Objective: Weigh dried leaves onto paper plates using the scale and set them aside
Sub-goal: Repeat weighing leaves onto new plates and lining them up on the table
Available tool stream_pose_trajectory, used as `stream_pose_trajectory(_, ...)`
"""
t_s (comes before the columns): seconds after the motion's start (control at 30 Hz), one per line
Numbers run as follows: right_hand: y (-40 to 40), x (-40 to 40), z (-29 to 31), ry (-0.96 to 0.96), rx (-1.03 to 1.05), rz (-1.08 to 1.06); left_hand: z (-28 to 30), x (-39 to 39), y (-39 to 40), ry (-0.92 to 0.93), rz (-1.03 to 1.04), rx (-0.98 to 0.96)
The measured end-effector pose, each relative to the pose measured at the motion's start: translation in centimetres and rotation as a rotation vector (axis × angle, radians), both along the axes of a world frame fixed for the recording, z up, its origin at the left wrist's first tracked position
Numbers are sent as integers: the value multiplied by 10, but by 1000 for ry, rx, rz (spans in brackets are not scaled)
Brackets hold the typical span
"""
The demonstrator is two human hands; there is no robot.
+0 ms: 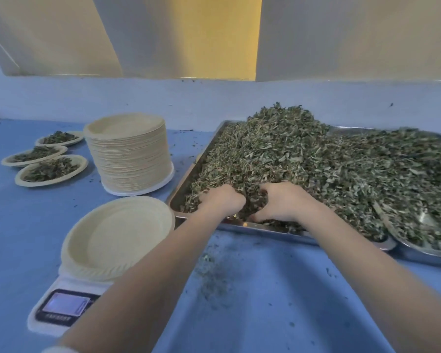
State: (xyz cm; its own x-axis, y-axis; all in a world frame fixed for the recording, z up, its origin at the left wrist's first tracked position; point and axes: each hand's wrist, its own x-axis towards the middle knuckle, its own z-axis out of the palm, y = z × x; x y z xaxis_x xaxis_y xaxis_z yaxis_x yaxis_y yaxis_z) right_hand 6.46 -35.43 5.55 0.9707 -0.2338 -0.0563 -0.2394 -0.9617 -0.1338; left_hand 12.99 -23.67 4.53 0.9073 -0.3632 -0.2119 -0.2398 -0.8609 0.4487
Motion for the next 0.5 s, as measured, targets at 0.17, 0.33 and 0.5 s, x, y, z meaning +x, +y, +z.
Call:
stream_pose_trajectory(0.17,12,16,-18,-55,286,59,7,-3,-15,165,4,-202)
stream_pose_trajectory(0.33,11,24,-11,-148,482,43,20,-5,-9,207,71,-377)
stream_pose_trajectory(0.5,16,31,21,-253,437,100,44,-2,6,130,94,-528)
